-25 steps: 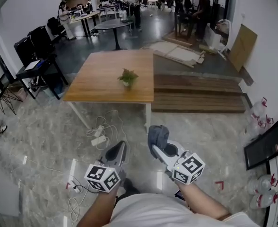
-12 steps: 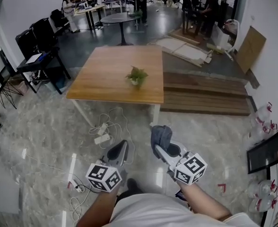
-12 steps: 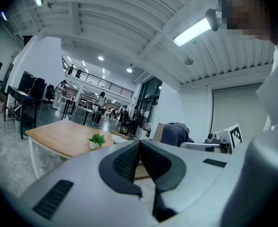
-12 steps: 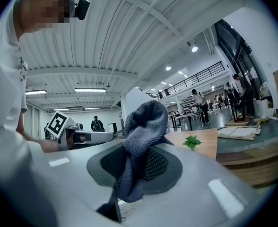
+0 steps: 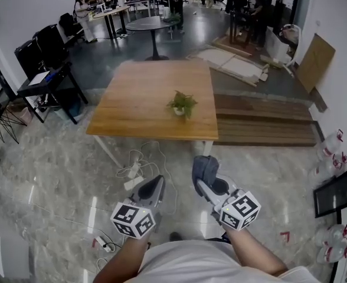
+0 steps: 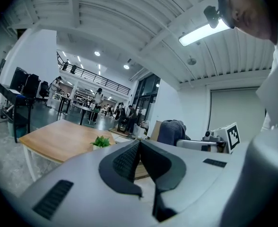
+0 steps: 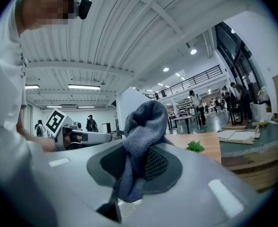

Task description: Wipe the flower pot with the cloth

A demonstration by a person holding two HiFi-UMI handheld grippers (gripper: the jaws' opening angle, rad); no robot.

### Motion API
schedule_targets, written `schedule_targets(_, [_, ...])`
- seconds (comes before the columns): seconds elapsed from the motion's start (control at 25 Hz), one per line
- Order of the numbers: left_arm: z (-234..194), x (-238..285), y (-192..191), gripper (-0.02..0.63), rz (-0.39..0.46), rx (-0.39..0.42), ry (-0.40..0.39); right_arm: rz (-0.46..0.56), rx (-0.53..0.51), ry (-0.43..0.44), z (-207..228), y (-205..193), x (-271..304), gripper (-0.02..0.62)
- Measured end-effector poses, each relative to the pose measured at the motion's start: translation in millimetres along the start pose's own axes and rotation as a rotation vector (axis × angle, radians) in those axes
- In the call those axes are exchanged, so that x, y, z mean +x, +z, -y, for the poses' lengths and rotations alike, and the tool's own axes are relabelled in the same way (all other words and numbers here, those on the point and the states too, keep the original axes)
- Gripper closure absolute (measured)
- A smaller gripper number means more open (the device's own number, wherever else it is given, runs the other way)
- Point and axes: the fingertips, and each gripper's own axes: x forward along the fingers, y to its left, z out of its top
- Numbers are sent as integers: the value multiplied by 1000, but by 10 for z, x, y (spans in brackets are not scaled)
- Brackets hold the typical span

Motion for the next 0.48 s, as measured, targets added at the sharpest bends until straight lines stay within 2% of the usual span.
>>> schedule_targets(0.2, [-238, 228, 83, 598, -13, -5, -15, -9, 42, -6, 187, -16, 287, 531])
schedule_targets(0.48, [-688, 759, 69, 598, -39, -21, 29, -8, 91, -3, 825, -64, 729, 531])
